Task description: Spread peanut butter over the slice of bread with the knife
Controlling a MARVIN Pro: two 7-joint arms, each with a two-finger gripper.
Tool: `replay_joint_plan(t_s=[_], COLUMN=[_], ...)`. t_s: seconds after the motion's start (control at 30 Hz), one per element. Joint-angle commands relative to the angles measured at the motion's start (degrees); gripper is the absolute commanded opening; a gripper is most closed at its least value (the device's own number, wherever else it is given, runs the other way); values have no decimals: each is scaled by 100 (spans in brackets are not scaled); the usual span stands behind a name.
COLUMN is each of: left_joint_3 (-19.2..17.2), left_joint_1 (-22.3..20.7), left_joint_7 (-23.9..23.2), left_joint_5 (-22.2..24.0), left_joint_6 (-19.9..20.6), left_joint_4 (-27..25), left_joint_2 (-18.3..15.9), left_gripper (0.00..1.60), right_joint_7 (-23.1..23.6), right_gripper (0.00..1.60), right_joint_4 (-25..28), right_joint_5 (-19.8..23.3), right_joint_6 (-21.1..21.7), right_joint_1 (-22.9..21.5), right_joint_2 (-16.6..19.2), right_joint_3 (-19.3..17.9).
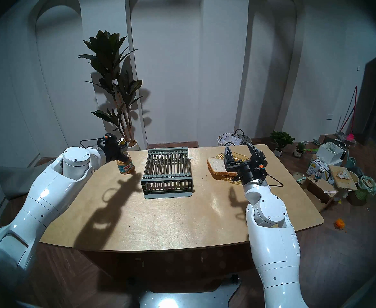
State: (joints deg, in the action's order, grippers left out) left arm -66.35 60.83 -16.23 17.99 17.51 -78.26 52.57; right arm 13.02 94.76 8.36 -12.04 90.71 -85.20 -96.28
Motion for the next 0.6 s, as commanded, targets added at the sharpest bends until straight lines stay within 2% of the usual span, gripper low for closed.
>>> replay_joint_plan(t_s=[0.0, 0.07, 0.1, 0.2, 0.3, 0.57], left_joint_3=[147, 183, 307, 384, 409, 429], left_joint_1=[-373, -382, -394, -412, -401, -269], left_joint_7=[43, 37, 154, 230, 285, 487], left_joint_5=[-348, -400, -636, -730, -755, -843], left_joint_6=[-162, -202, -264, -305, -381, -390], left_joint_4=[172, 202, 200, 317, 391, 154], left_joint_2=[-26, -20, -56, 4, 43, -68], left_gripper=[0, 0, 0, 0, 0, 0], right_joint_7=[11, 7, 5, 5, 2, -5], right_gripper=[160, 160, 160, 160, 160, 160], right_joint_4=[172, 194, 200, 224, 242, 300], right_joint_5=[12, 14, 17, 33, 41, 71], right_joint_6=[-20, -21, -26, -38, -41, -31], right_joint_1=[9, 31, 45, 91, 123, 182], right_joint_2=[-6, -6, -6, -7, -3, -3], right_joint_3=[7, 6, 4, -2, -6, -2])
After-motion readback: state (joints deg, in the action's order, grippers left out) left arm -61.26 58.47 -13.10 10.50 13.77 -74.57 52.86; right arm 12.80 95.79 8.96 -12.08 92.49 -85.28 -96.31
